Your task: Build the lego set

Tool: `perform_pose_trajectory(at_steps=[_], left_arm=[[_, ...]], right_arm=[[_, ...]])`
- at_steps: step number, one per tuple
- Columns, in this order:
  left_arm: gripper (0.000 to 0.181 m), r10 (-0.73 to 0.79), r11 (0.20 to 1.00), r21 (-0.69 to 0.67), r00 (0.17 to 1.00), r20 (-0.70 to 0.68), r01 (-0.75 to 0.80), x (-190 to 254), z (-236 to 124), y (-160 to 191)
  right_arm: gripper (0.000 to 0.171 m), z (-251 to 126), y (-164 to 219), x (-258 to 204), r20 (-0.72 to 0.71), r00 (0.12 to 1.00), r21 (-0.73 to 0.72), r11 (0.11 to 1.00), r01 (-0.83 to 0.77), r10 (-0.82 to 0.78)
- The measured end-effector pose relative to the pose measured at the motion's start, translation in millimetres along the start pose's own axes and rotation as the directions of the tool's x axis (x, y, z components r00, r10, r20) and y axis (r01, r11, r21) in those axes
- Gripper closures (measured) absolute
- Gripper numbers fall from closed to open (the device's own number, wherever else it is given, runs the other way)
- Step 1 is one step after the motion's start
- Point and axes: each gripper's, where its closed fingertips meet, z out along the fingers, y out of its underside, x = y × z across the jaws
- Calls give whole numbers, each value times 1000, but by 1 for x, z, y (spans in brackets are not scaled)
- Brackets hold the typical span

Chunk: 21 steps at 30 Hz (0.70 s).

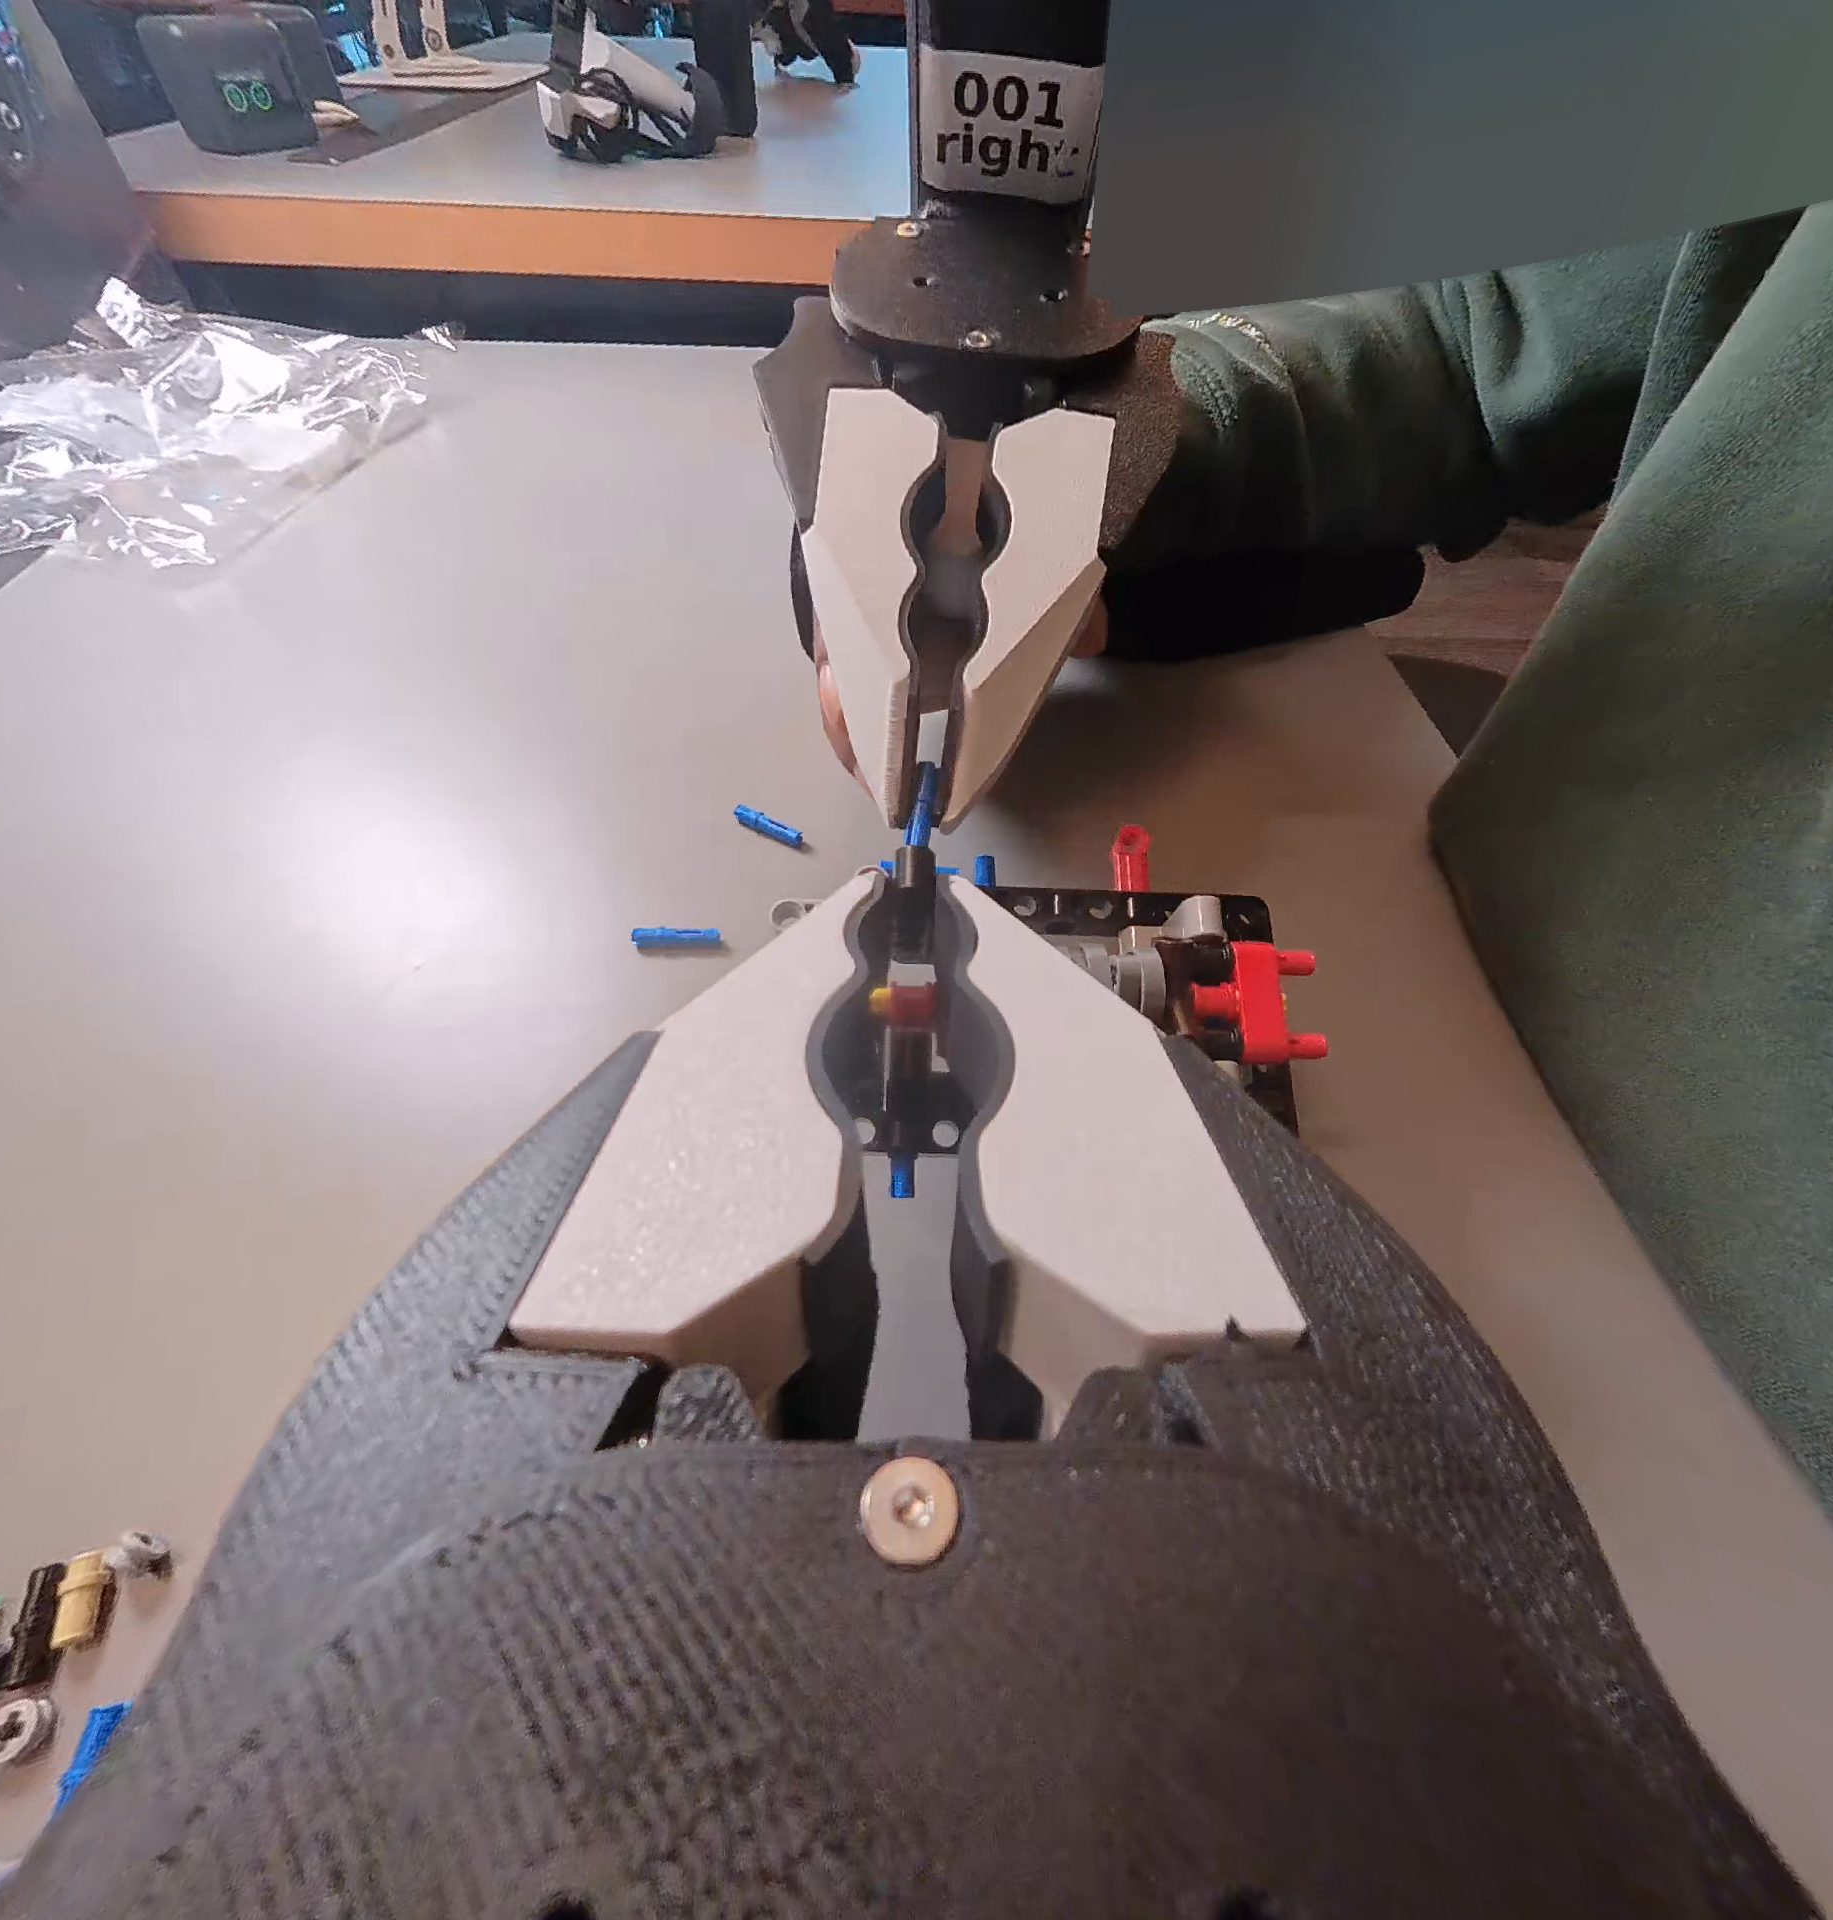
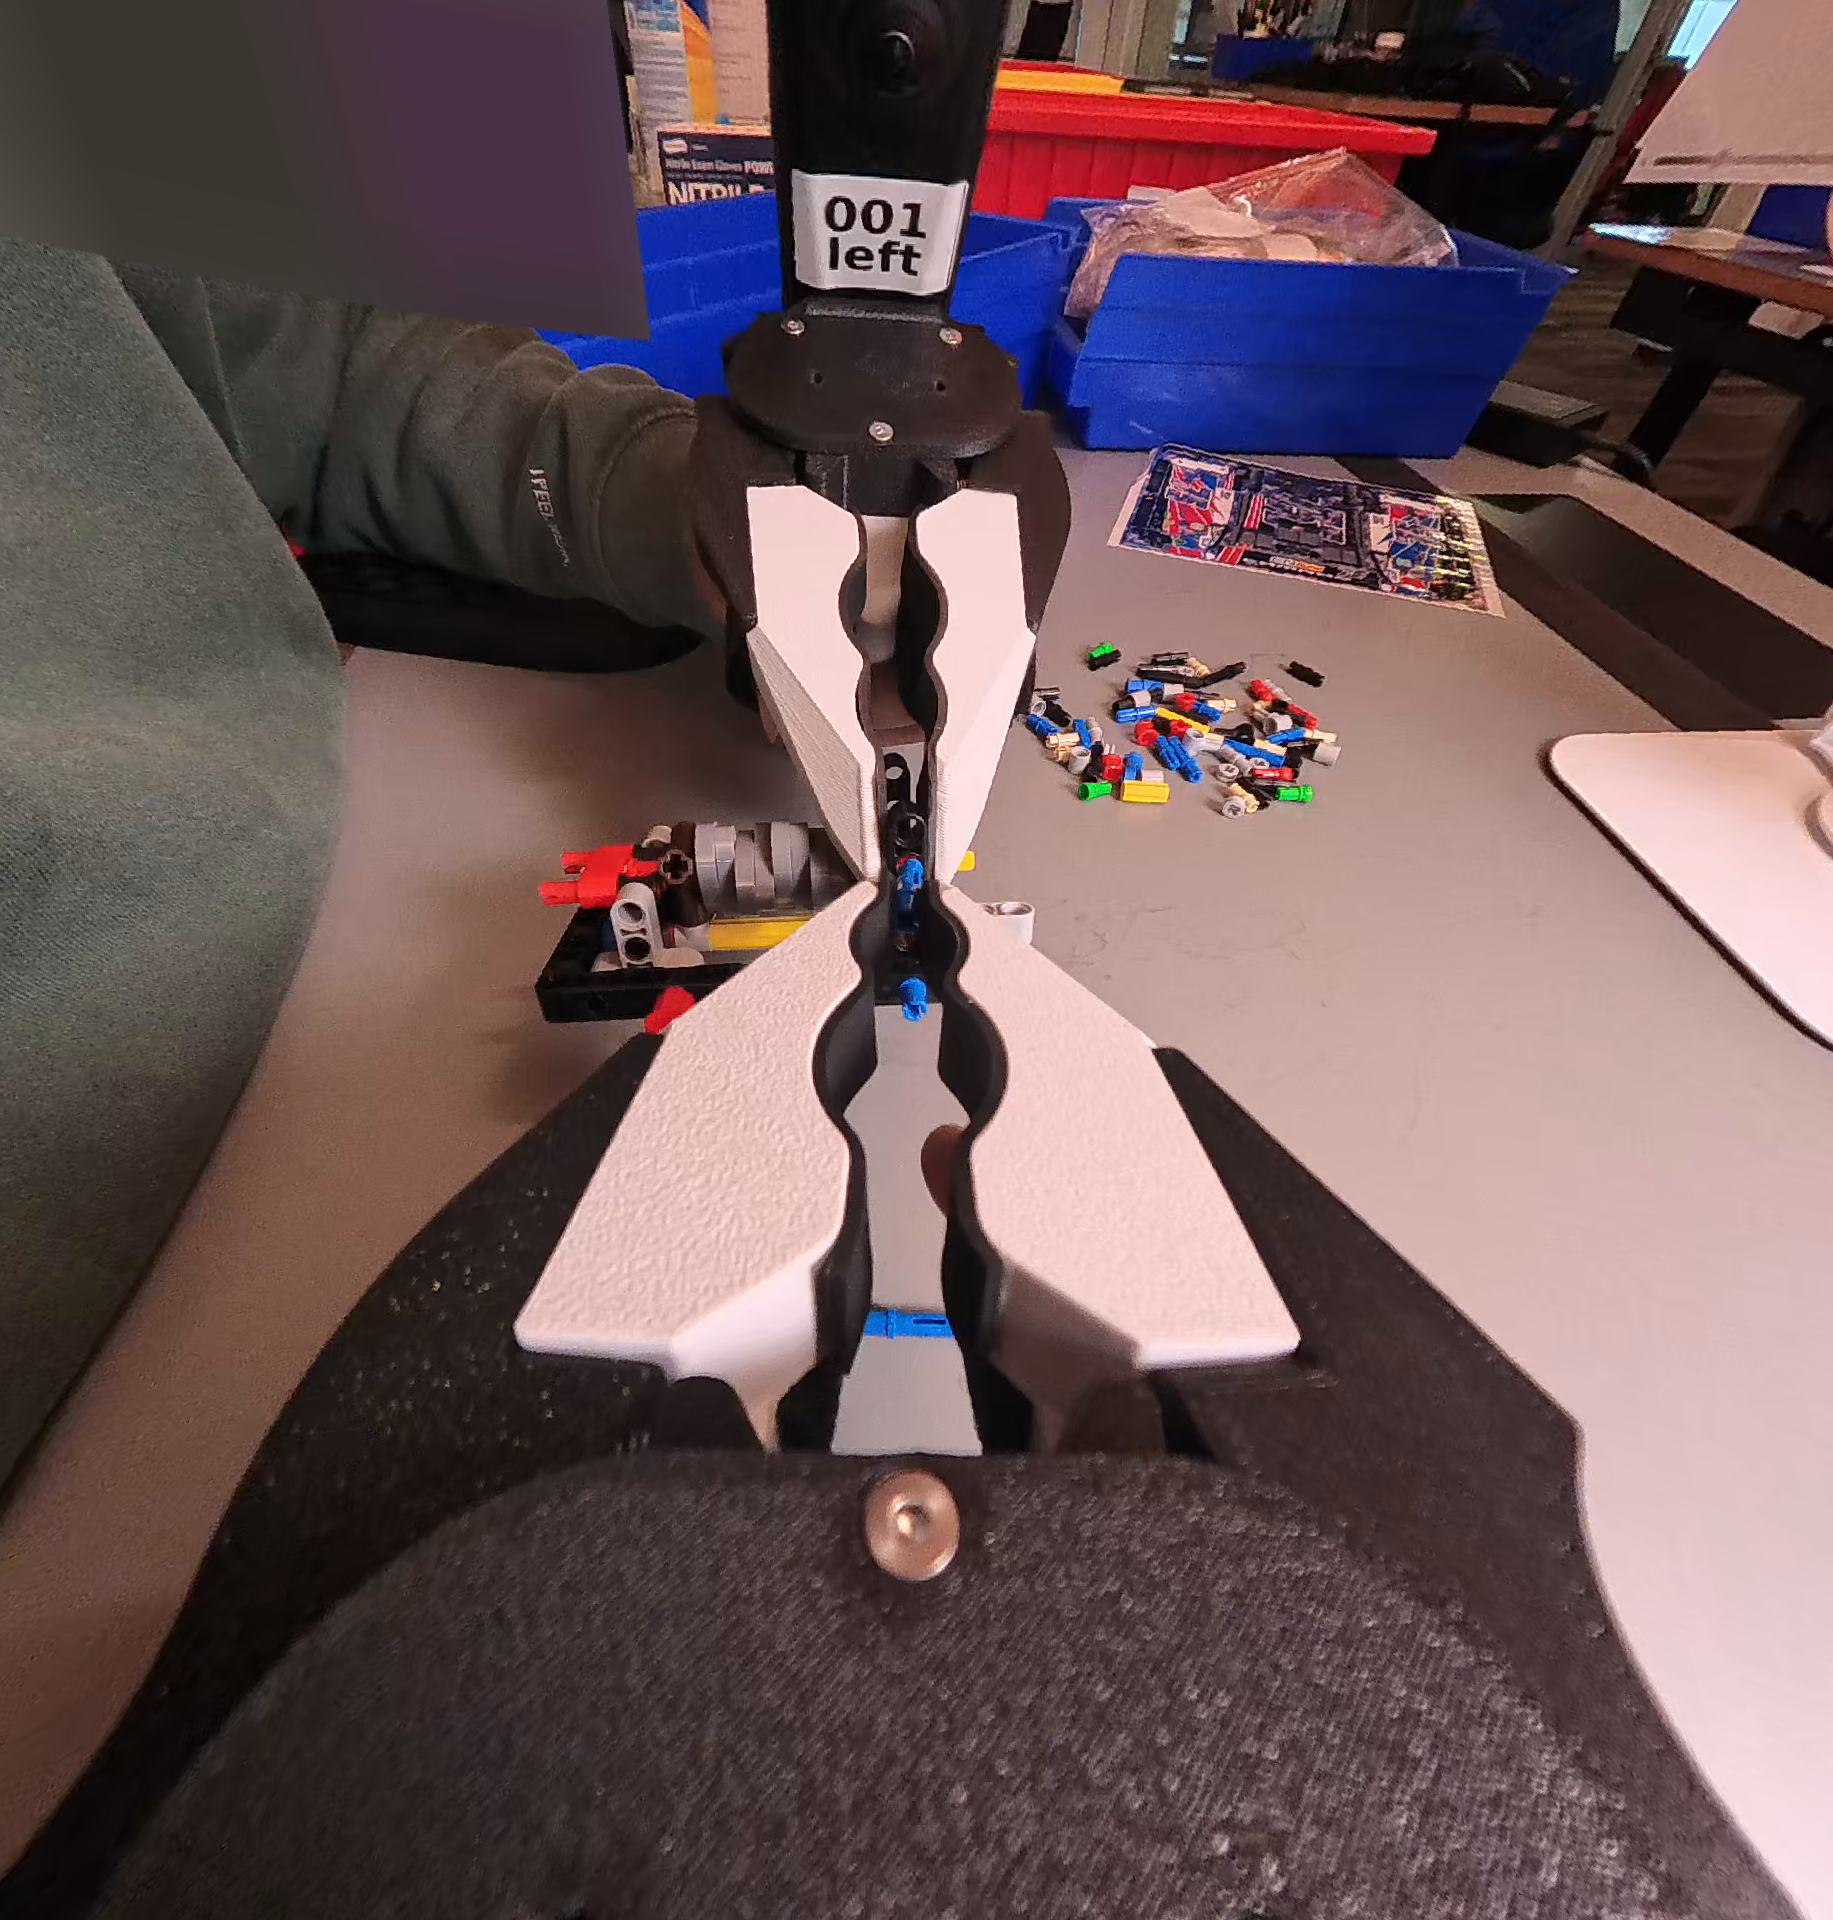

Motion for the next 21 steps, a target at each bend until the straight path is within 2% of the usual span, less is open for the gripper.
perform_pose_trajectory(at_steps=[16, 21], left_arm=[[176, -4, 1000, 7, 1000, 1, 4, 3, -1, 2], [176, 24, 999, -35, 1000, -5, -24, 7, 3, 8]], right_arm=[[168, 2, 1, -4, 26, 999, 22, 999, -43, 42], [169, 6, 7, -7, -7, 998, -57, 996, 69, -70]])
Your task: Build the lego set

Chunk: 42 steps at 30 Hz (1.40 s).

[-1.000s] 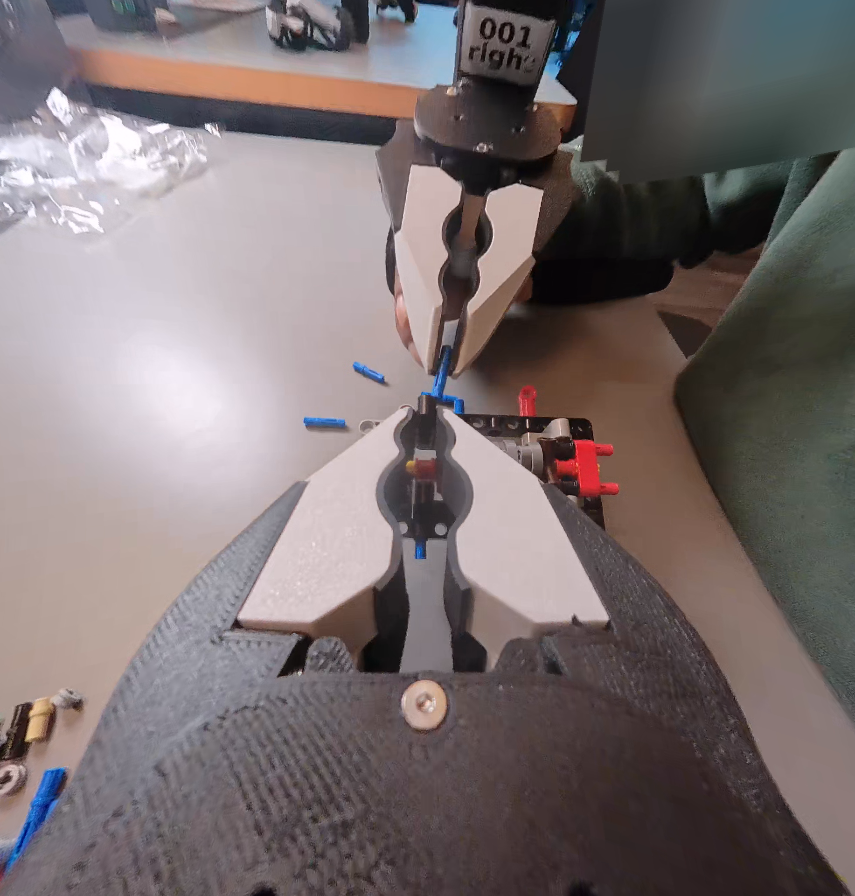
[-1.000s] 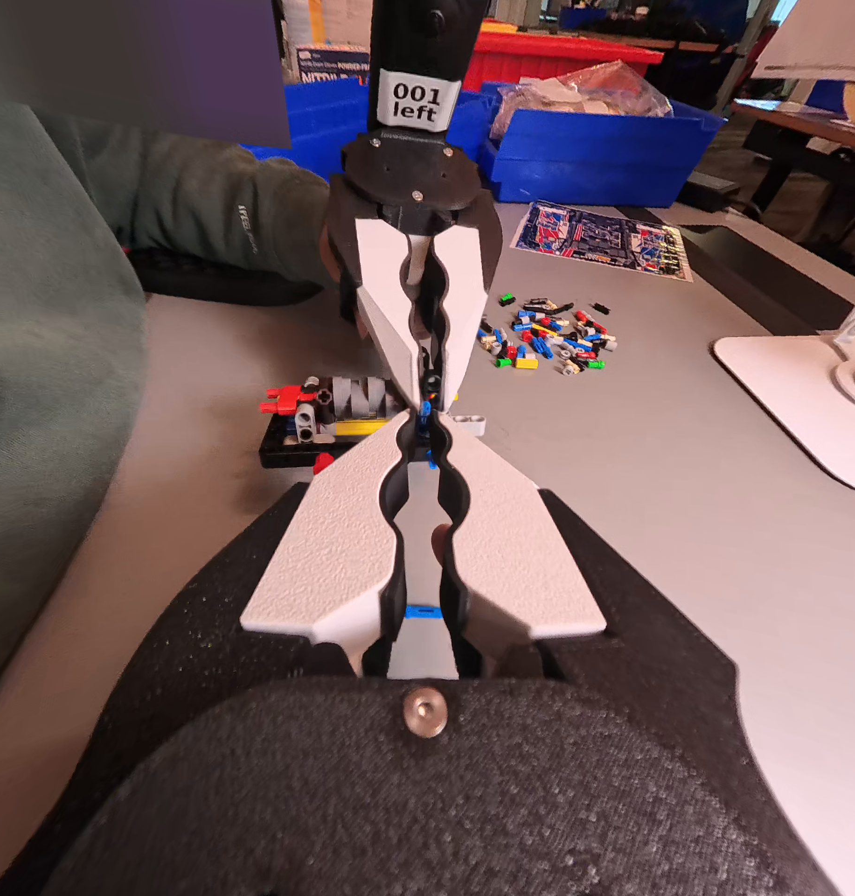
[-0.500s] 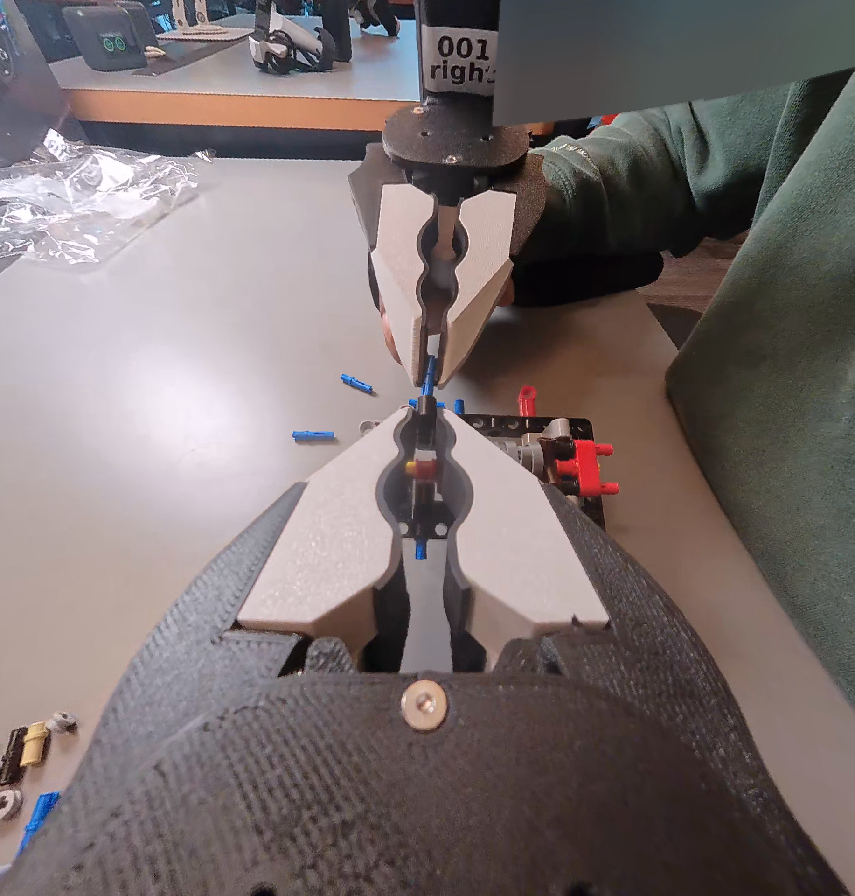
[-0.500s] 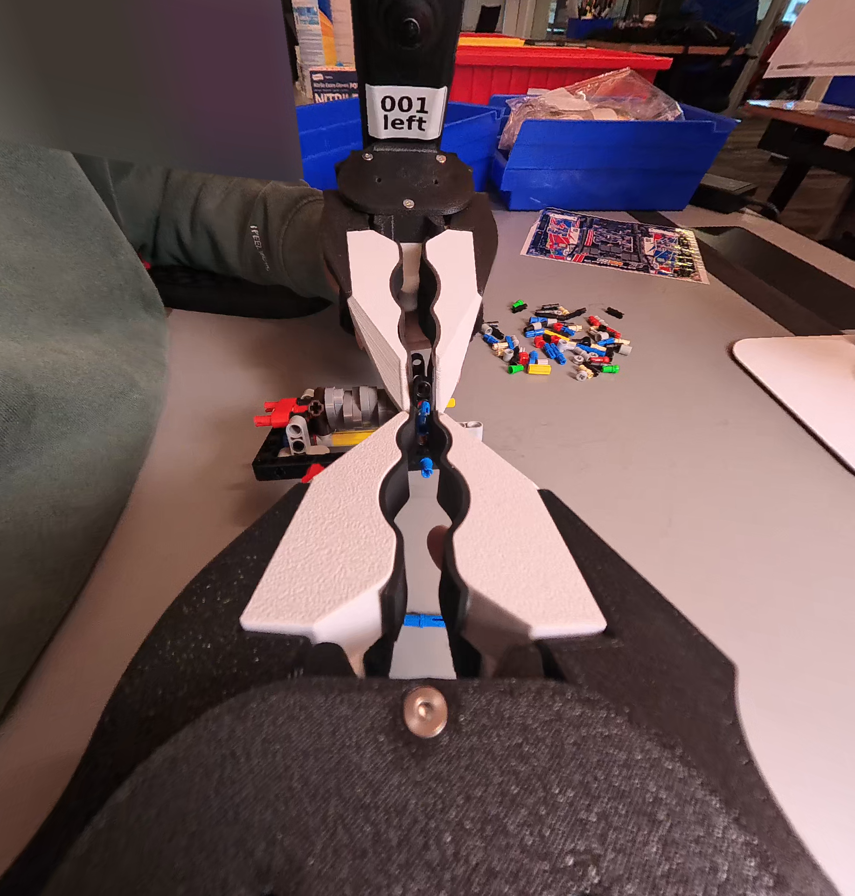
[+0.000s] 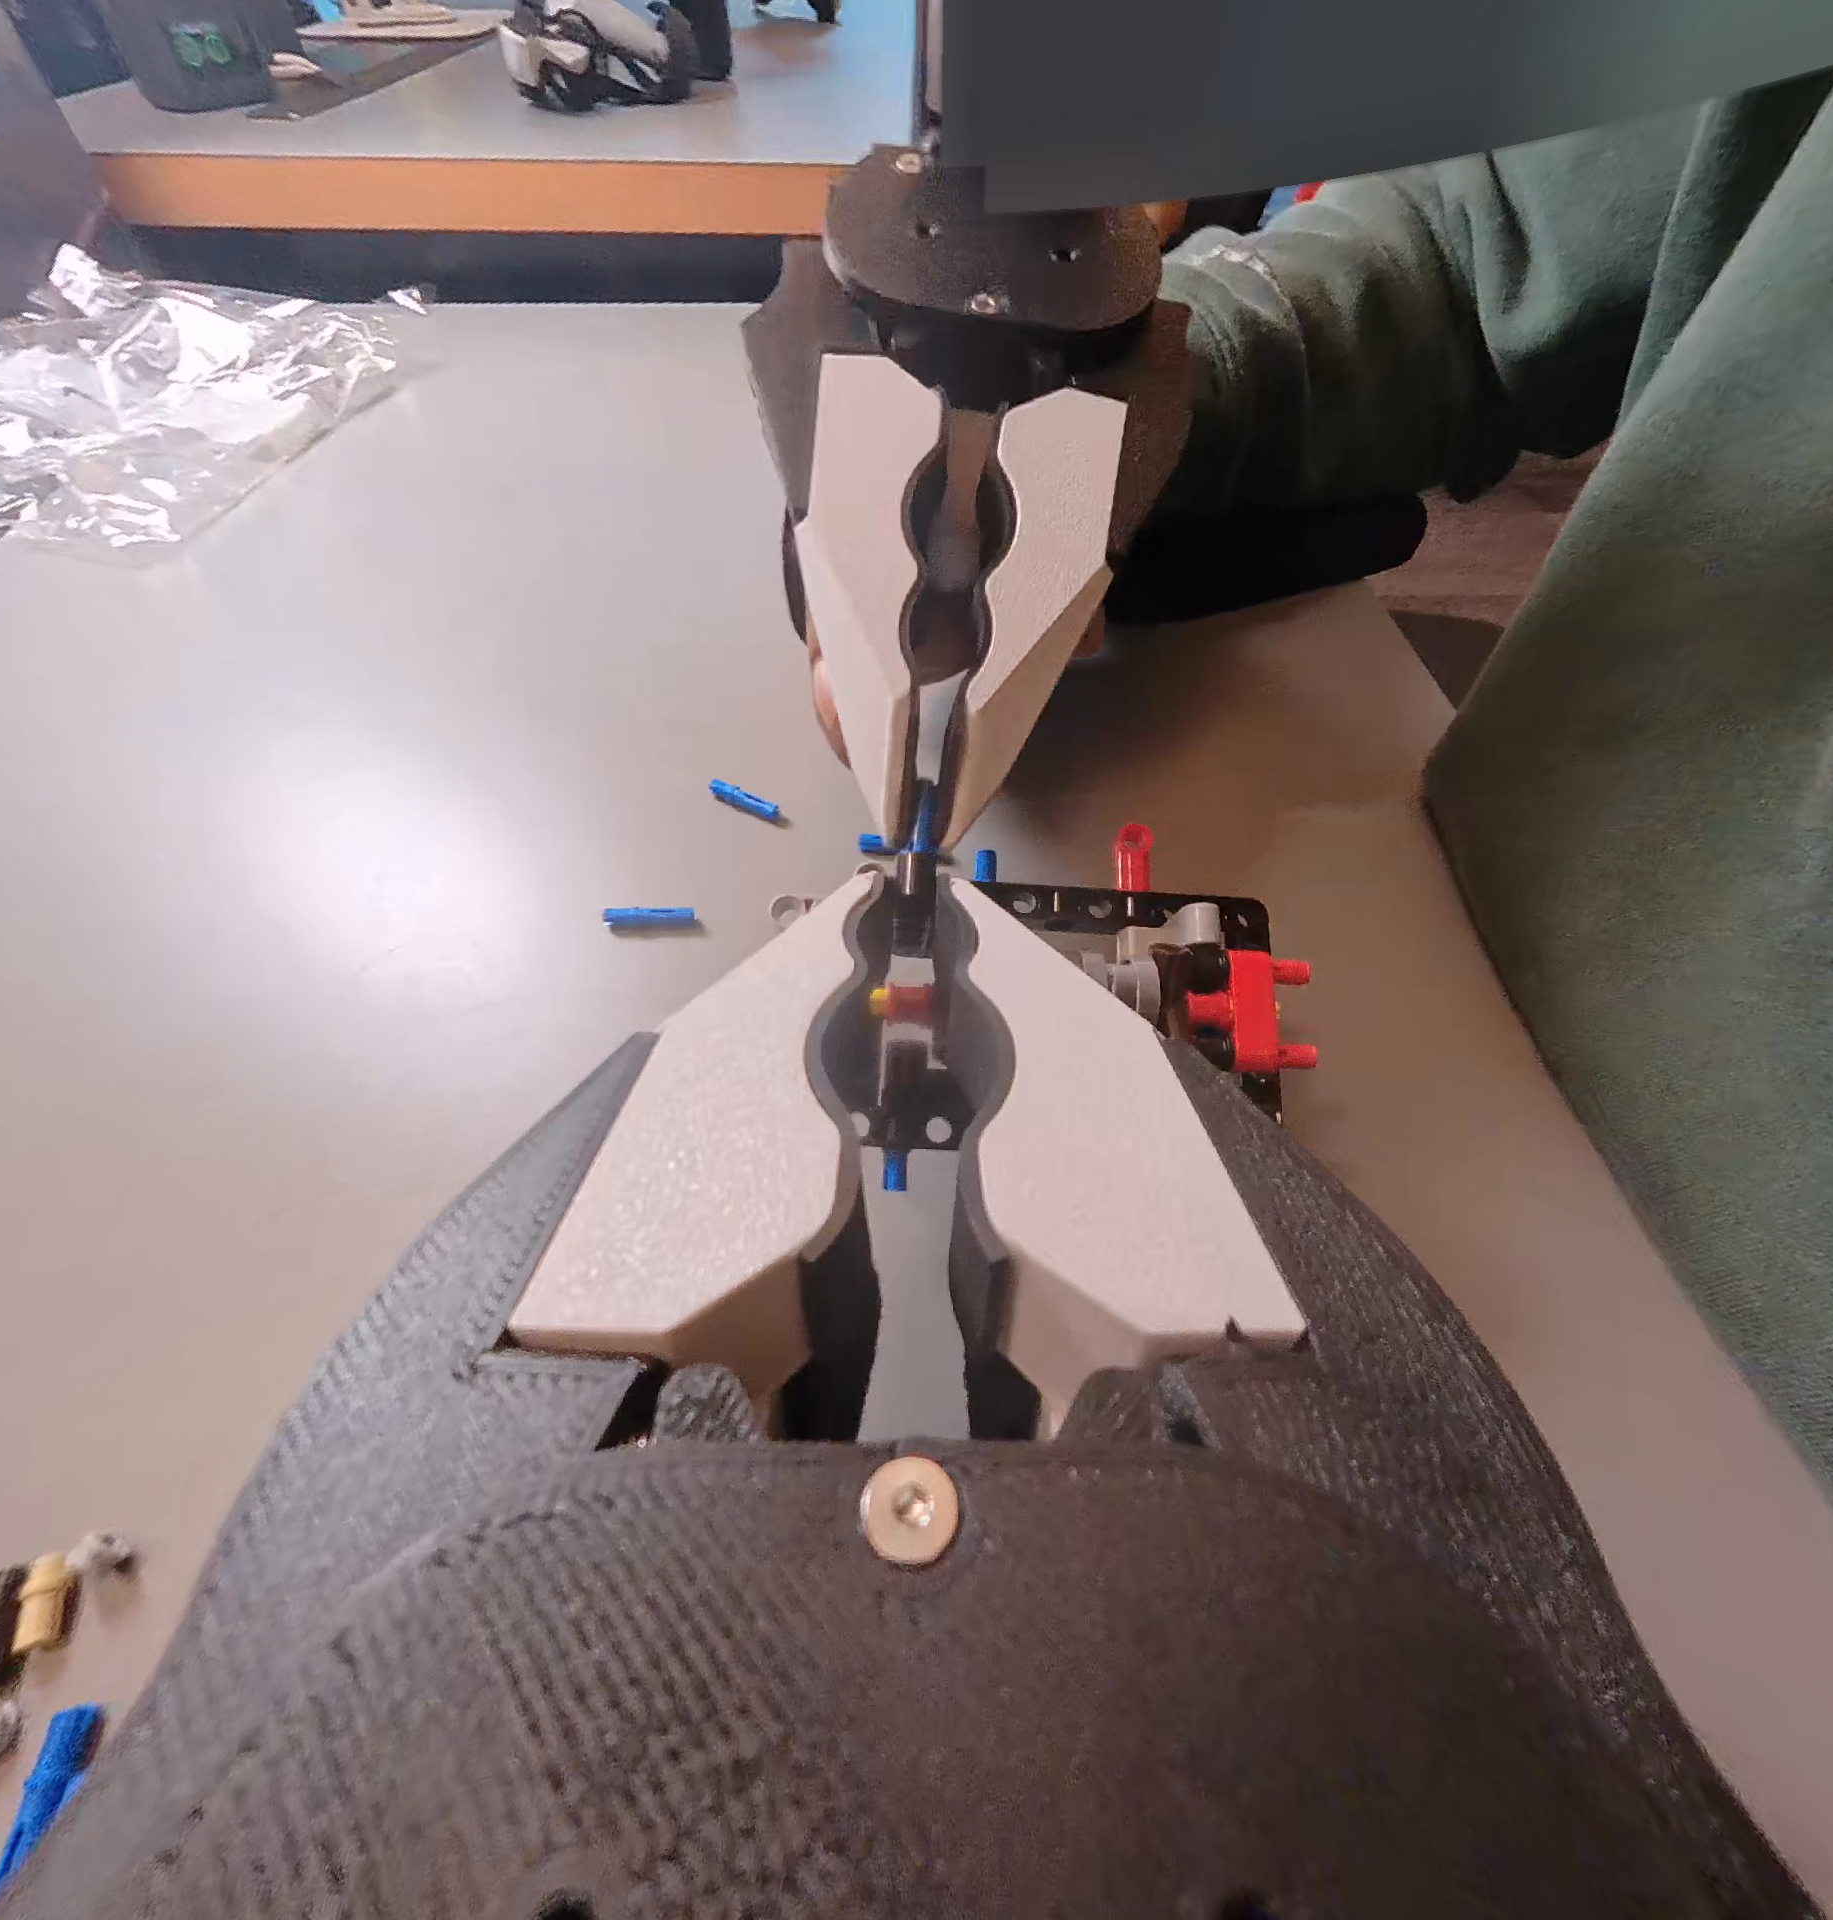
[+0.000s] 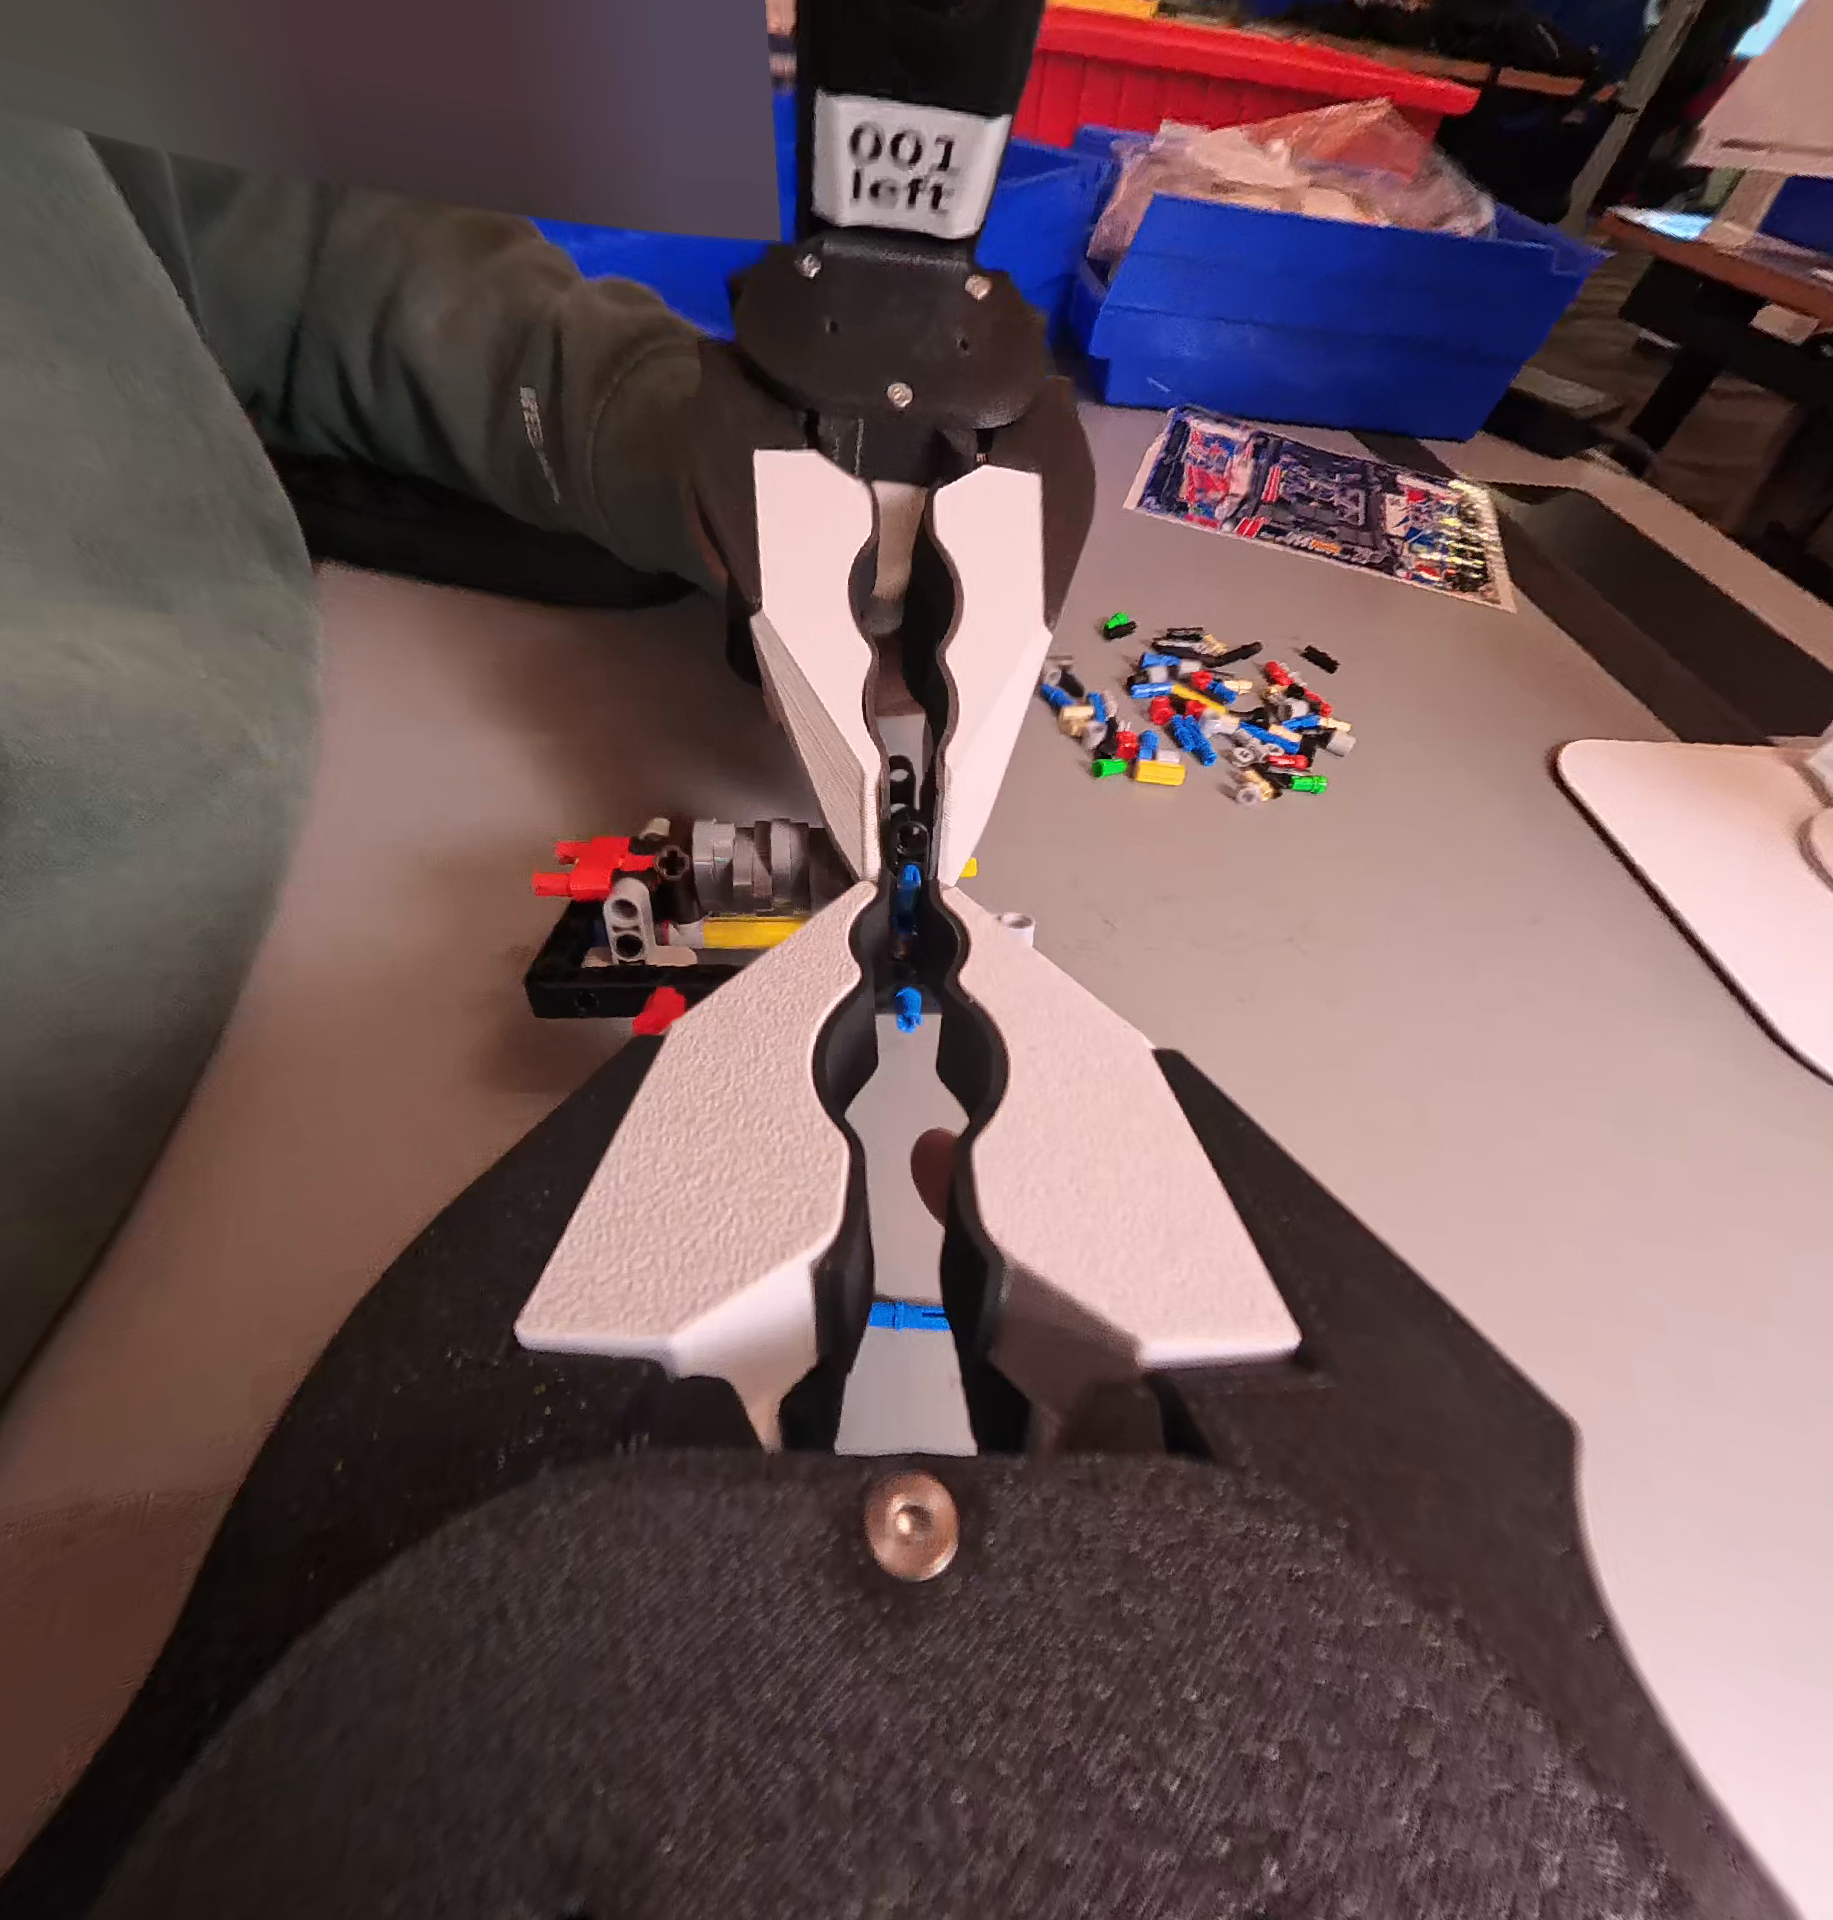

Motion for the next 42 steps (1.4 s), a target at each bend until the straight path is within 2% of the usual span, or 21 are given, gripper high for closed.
perform_pose_trajectory(at_steps=[2, 18, 23, 26, 30, 32, 35, 38, 42], left_arm=[[176, 26, 999, -22, 1000, 10, -26, 1, 2, 2], [176, 47, 993, -113, 999, 11, -45, 1, 8, 14], [174, 14, 995, -96, 999, 30, -11, -3, 9, 12], [153, -39, 998, -41, 999, 17, 40, -4, 2, 4], [141, -101, 992, 78, 995, 11, 100, -12, -20, -13], [138, -122, 991, 61, 992, 10, 121, -16, -24, -6], [138, -133, 990, -40, 991, -4, 133, -16, -14, 17], [142, -138, 984, -118, 990, -13, 136, -12, 1, 26], [152, -189, 982, -34, 978, -93, 186, 1, 6, 7]], right_arm=[[169, 1, 4, -2, 0, 1000, -34, 999, 30, -30], [168, 6, 17, -4, 35, 999, -82, 996, -38, 41], [168, 3, 19, -1, 56, 995, -61, 995, -77, 81], [168, -4, 13, 4, 75, 989, -11, 992, -128, 129], [168, -16, -1, 11, 124, 972, 109, 970, -216, 202], [168, -20, -5, 14, 154, 957, 143, 953, -266, 244], [168, -24, -10, 17, 211, 931, 184, 924, -337, 297], [168, -25, -13, 18, 249, 912, 202, 904, -377, 325], [168, -27, -25, 16, 327, 877, 259, 859, -442, 353]])
